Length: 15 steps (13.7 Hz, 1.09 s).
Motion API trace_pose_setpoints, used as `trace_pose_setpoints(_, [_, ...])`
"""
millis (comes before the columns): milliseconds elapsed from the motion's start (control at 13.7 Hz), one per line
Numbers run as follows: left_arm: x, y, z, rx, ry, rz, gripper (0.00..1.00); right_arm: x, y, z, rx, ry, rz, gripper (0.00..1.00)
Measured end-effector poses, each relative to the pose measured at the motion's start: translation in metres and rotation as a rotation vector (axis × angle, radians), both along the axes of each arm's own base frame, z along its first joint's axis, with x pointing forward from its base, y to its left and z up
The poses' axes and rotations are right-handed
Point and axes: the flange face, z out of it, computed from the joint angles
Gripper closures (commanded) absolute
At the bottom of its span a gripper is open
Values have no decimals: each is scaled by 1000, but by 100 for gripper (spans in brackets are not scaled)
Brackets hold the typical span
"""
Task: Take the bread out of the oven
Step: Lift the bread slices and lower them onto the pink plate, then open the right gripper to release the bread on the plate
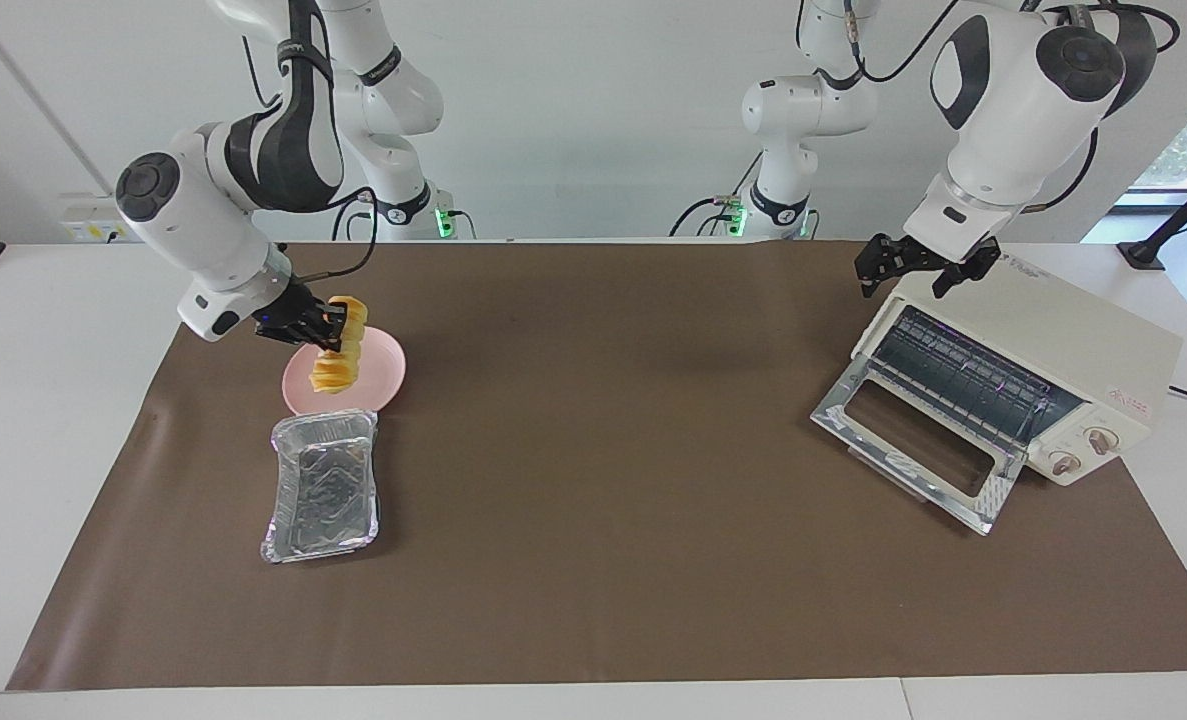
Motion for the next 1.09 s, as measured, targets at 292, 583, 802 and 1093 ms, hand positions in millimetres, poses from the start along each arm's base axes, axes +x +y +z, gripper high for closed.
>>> trace_pose_setpoints(292, [0, 0, 0, 0, 0, 0, 0, -34, 0, -39, -19, -41, -21, 100])
trace_pose_setpoints(583, [0, 0, 0, 0, 0, 0, 0, -41, -2, -52, -32, -88, -28, 100])
trace_pose_setpoints(802, [0, 0, 0, 0, 0, 0, 0, -39, -4, -56, -34, -113, -7, 100])
trace_pose_setpoints(1093, [0, 0, 0, 0, 0, 0, 0, -37, -8, -67, -39, -131, -8, 100])
